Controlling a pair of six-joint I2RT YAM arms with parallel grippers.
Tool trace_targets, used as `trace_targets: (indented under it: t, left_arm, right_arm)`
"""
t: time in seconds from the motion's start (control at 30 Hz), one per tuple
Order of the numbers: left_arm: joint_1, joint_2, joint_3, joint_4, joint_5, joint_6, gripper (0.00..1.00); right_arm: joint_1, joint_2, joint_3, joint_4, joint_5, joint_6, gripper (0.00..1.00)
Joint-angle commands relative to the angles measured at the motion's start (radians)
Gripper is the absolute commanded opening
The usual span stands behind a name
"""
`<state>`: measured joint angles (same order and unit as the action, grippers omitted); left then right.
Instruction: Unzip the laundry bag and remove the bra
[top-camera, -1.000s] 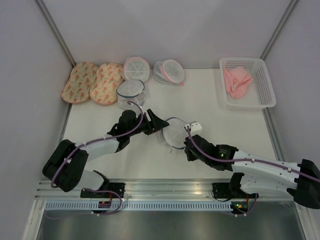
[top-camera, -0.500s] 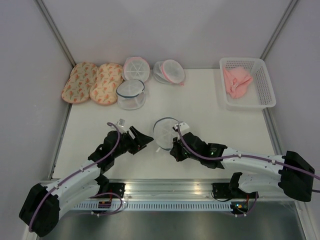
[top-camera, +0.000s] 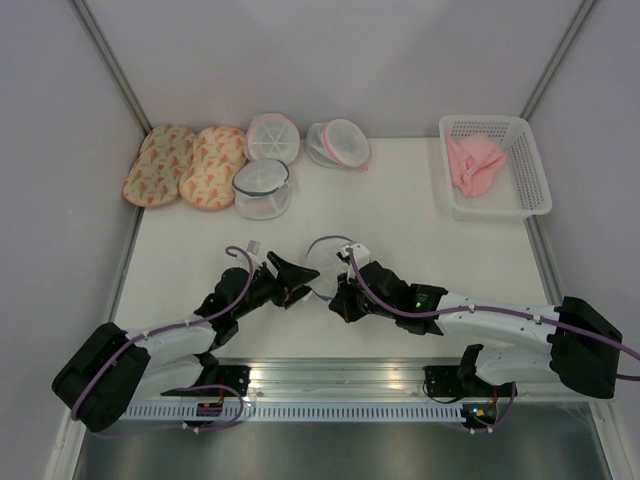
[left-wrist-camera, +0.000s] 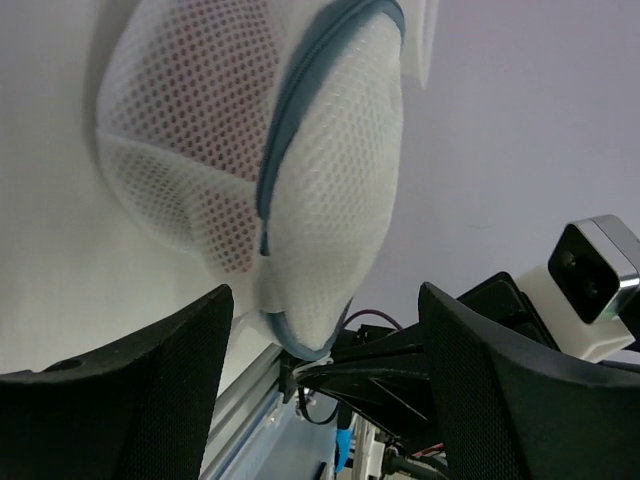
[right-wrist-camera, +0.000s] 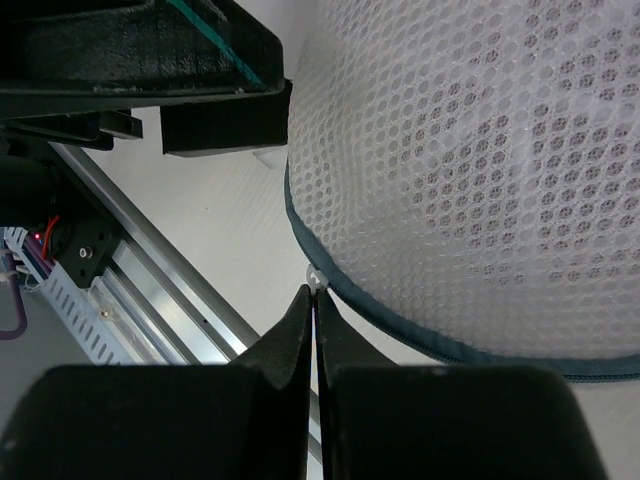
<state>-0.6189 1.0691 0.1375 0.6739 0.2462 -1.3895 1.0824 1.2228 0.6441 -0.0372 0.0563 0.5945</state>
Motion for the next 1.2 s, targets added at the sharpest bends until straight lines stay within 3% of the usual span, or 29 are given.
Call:
trace_targets:
  t: [0.0, 0.13, 0.2, 0.3, 0.33, 0.43, 0.73, 1.0, 1.17]
  left_arm:
    - [-0.034, 0.058, 0.048, 0.19, 0.008, -0.049, 0.79]
    - [-0.061, 0.155, 0.1, 0.205, 0.041, -0.046, 0.78]
    - [-0.073, 0.205, 0.099, 0.28, 0.051, -0.059, 0.73]
    - [-0.073, 0.25, 0.112, 0.302, 0.079, -0.056, 0.39]
    - [-0.073, 0.256, 0.123, 0.299, 0.084, -0.051, 0.22]
    - [-0.071, 0.267, 0.131, 0.276, 0.077, -0.037, 0.02]
    - [0.011, 0.284, 0.162, 0.156, 0.172, 0.101, 0.02]
    - [0.087, 0.353, 0.237, 0.07, 0.39, 0.268, 0.02]
    - [0.093, 0.422, 0.379, -0.113, 0.58, 0.48, 0.02]
  right_arm:
    - [-0.003, -0.034, 0.032, 0.045, -0.012, -0.004, 0.01]
    - [-0.004, -0.042, 0.031, 0.043, -0.007, -0.009, 0.01]
    - [-0.004, -0.042, 0.032, 0.042, -0.007, -0.01, 0.0]
    - [-0.004, -0.048, 0.034, 0.04, -0.004, -0.012, 0.0]
    - [-0.003, -0.048, 0.037, 0.013, -0.001, -0.012, 0.0]
    - [-0.004, -0.037, 0.054, -0.041, 0.005, -0.022, 0.01]
    - [-0.009, 0.037, 0.124, -0.416, 0.192, -0.013, 0.01]
    - [-0.119, 0.02, 0.095, -0.532, 0.353, 0.019, 0.0]
    - [-0.212, 0.053, 0.098, -0.501, 0.421, -0.035, 0.01]
